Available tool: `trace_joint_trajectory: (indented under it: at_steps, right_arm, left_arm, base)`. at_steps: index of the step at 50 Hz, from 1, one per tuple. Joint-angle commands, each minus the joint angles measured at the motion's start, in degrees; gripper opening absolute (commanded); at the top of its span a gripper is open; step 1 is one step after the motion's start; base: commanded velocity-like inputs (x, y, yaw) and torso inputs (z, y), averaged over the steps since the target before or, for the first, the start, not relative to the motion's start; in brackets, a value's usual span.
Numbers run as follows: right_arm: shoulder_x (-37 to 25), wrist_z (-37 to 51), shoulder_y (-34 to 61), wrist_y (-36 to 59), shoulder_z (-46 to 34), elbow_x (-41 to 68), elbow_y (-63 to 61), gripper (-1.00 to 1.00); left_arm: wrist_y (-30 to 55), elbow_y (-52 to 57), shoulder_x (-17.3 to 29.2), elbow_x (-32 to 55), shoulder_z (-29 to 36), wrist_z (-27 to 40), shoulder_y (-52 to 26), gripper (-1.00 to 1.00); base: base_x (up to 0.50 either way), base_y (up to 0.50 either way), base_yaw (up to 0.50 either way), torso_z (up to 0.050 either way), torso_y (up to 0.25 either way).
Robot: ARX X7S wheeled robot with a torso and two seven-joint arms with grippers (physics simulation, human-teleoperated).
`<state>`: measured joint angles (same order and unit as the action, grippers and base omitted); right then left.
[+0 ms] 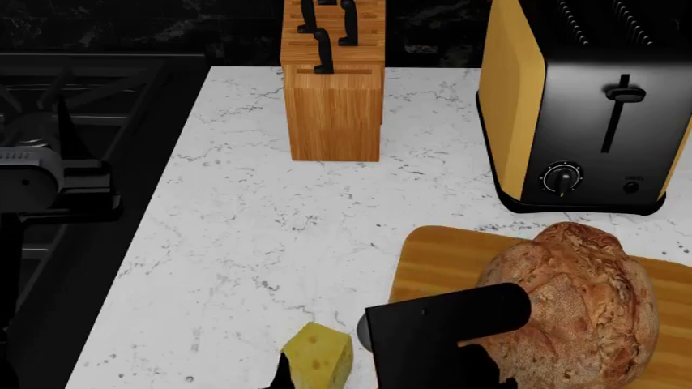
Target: Pick up the wedge of cheese and place it on the slice of bread to prepare a simple cheese on bread dish.
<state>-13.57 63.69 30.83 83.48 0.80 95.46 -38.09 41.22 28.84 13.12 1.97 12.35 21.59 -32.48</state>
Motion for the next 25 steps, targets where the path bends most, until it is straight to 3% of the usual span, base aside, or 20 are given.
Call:
trace_joint_trajectory:
  at_steps: [1,11,25]
  right_arm:
    - [-0.40,-6.50,-1.81,-0.67,-0.72,-5.46,1.38,1.00]
    - [-0.81,-15.41,-3.26,-3.41,-3.84,-14.61,2.87,1.00]
    - [-1.57,-20.88,-0.96,-6.37,-7.92,-20.80,6.71,1.00]
  left_arm:
    - [-0.06,-0.08,0.22,0.27,0.08,0.24,0.00,1.00]
    - [-0.12,-0.06,0.44,0.50,0.16,0.41,-0.03,1.00]
    - [-0.11,0.15,0.65,0.96,0.23,0.56,-0.09,1.00]
  base:
    - [0.00,0.00,0.00,0.000,0.000]
    - [0.00,0.00,0.00,0.000,0.000]
    - [0.00,0.00,0.00,0.000,0.000]
